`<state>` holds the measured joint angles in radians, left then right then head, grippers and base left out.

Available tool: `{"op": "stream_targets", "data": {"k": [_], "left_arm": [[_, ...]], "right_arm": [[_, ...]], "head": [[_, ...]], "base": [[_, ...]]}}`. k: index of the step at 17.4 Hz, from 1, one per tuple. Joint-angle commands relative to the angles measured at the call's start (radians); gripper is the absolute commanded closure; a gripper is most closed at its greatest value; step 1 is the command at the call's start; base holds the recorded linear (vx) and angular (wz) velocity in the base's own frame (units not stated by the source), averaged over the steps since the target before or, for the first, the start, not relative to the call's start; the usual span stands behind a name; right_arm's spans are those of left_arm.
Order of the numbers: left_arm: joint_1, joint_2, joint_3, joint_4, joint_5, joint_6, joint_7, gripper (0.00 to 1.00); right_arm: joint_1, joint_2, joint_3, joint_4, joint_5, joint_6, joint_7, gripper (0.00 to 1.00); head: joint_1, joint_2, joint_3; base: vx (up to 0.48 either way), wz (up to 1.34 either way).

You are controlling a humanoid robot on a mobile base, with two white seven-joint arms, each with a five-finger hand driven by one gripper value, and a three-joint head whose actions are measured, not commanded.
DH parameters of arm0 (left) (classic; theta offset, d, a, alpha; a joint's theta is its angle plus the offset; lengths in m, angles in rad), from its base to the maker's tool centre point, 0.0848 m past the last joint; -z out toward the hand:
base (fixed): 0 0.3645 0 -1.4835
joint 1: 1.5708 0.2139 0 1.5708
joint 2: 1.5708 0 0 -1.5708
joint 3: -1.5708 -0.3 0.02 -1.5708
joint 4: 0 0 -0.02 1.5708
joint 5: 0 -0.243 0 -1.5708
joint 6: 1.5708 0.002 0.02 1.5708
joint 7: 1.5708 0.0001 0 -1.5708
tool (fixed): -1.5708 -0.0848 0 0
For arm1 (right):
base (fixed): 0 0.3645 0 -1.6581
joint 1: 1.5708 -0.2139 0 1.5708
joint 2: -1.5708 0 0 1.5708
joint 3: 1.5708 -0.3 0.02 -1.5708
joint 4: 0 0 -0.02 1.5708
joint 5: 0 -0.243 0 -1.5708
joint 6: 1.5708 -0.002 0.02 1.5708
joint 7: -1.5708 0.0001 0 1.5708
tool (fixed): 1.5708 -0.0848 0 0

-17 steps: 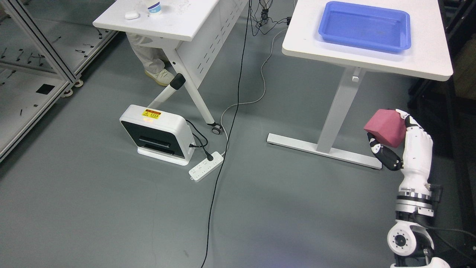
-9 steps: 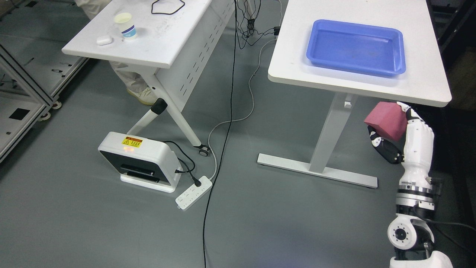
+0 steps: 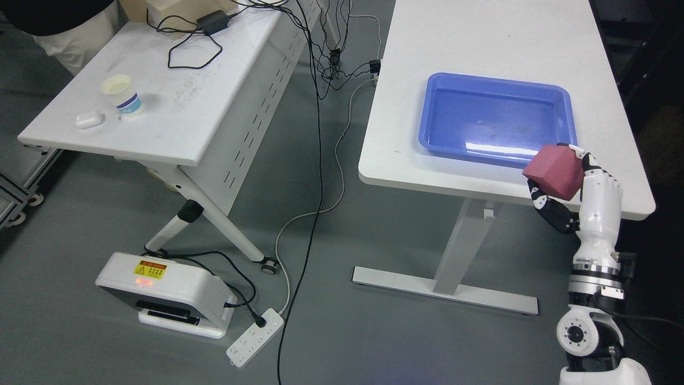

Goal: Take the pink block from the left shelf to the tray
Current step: 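Lower the pink cube into the blue tray and open the right hand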

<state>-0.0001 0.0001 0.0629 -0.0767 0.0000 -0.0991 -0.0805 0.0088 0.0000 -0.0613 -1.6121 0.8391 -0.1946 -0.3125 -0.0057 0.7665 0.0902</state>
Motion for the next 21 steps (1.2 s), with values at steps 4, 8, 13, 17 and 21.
{"op": "stream_targets", "data": {"k": [4,8,13,17,21], "left_arm": [[0.009,0.017,0.0,0.0,-0.002,-0.002,0.001,0.0],[0.009,0.017,0.0,0.0,-0.002,-0.002,0.001,0.0],[0.009,0.017,0.0,0.0,-0.002,-0.002,0.001,0.0],[0.009,0.017,0.0,0.0,-0.002,-0.002,0.001,0.0],[0.009,0.017,0.0,0.0,-0.002,-0.002,0.001,0.0]], "right_arm": [[0.022,-0.018,0.003,0.001,0.0,0.003,0.009,0.98],[0.025,-0.018,0.02,0.001,0.0,0.003,0.013,0.98],[0.017,-0.021,0.058,0.009,0.002,0.004,0.113,0.97],[0.022,-0.021,0.09,0.018,0.002,0.003,0.216,0.95],[0.04,-0.02,0.104,0.023,0.0,0.004,0.34,0.88]], "head": [[0.0,0.0,0.0],[0.0,0.0,0.0],[0.0,0.0,0.0],[0.0,0.0,0.0],[0.0,0.0,0.0]], "base": [[0.307,0.01],[0.27,0.01],[0.259,-0.02],[0.189,-0.04],[0.109,-0.03]]}}
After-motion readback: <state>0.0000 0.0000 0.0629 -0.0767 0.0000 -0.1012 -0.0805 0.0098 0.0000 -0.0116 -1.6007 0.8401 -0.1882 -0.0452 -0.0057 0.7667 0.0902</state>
